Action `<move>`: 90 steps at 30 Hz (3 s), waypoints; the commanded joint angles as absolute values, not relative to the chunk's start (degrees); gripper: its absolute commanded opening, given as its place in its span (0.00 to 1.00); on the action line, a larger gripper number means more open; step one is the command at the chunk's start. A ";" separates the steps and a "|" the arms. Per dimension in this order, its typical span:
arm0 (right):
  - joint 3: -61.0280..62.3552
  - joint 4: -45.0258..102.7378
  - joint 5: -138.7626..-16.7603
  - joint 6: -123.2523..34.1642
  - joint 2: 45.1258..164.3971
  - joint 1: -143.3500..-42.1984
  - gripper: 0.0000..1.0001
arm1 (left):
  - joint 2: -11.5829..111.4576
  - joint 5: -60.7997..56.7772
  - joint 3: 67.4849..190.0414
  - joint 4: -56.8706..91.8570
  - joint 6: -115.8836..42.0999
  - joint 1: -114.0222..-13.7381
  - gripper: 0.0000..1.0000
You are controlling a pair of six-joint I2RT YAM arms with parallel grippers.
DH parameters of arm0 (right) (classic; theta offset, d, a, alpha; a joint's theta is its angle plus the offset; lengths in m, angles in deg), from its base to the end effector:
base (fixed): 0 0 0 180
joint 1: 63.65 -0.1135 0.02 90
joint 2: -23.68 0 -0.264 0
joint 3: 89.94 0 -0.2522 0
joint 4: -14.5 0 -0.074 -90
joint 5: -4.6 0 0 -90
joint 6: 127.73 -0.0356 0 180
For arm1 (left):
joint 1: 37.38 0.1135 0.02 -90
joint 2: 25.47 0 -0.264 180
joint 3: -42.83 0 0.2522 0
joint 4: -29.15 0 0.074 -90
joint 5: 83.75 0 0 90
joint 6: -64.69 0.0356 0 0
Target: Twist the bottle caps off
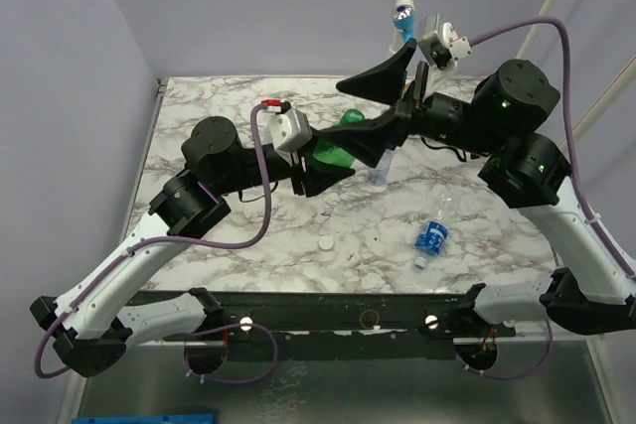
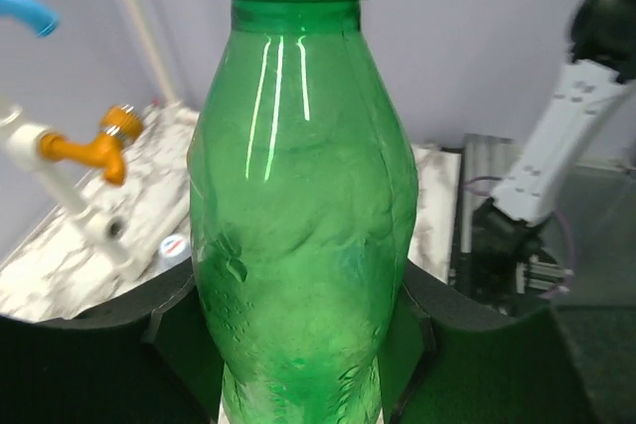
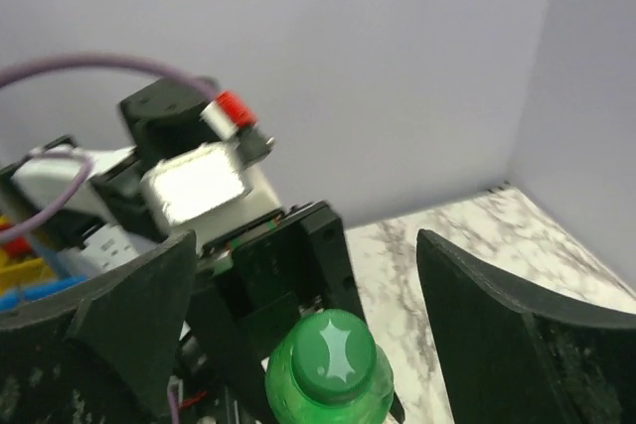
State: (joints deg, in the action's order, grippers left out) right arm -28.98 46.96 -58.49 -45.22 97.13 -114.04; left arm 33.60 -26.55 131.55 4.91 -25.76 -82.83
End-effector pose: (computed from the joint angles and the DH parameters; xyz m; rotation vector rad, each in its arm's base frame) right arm 0.1306 0.1830 0.5707 -0.9070 1.1515 1.1496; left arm 0.1314 -0.1610 0.4745 1.0288 1.2076 -1.0560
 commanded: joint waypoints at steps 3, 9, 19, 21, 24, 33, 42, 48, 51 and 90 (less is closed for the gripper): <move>-36.33 56.43 -82.33 -45.92 103.26 -114.10 0.96 | 35.13 -4.75 127.91 7.39 -17.02 -82.60 0.00; -36.84 57.18 -92.31 -47.23 104.92 -114.10 0.82 | 34.52 -0.32 125.98 12.16 -16.68 -82.63 0.00; -32.41 53.95 -91.33 -50.01 103.61 -114.10 0.58 | 34.58 0.70 125.32 13.29 -17.98 -82.62 0.00; -32.27 53.67 -90.22 -50.50 103.91 -114.10 0.57 | 34.73 0.56 125.32 13.47 -18.15 -82.62 0.00; -32.12 53.49 -88.73 -51.18 104.43 -114.10 0.56 | 34.74 0.47 125.31 13.83 -18.72 -82.64 0.00; -29.39 50.35 -86.44 -52.39 102.94 -114.09 0.12 | 34.39 -0.11 125.39 13.92 -20.48 -82.58 0.00; -28.85 45.85 -67.72 -46.80 99.88 -114.12 0.01 | 33.16 -13.96 129.17 10.77 -28.61 -82.56 0.00; -28.48 44.96 -45.36 -44.41 98.61 -114.01 0.01 | 32.45 -28.28 131.20 7.56 -33.74 -82.56 0.00; -28.72 45.70 -35.08 -44.25 99.00 -113.94 0.01 | 32.52 -36.11 131.82 6.62 -34.96 -82.64 0.00; -34.23 52.97 -83.30 -49.41 106.56 -113.83 0.58 | 33.24 3.26 124.88 12.95 -17.23 -82.63 0.00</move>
State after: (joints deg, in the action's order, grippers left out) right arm -34.68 52.34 -85.57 -48.54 106.29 -113.91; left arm 33.42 1.34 125.02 10.33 -17.28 -82.61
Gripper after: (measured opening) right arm 0.580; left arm 0.517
